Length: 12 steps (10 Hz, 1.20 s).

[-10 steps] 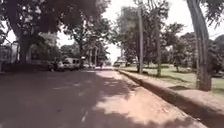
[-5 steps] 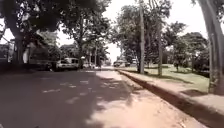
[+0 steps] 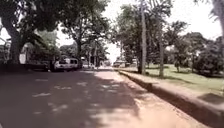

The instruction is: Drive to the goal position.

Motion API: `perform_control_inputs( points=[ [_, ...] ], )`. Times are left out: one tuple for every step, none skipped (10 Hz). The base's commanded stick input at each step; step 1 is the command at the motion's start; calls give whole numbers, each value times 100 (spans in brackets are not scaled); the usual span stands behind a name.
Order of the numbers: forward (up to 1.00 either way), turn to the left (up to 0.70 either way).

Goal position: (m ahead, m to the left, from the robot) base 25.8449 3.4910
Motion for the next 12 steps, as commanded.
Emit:
perform_control_inputs(
  points=[
    [70, 0],
    [70, 0],
    [70, 0],
    [70, 0],
    [70, 0],
    [70, 0],
    [70, 0],
    [70, 0],
    [70, 0],
    [70, 0],
    [70, 0],
    [70, 0]
  ],
)
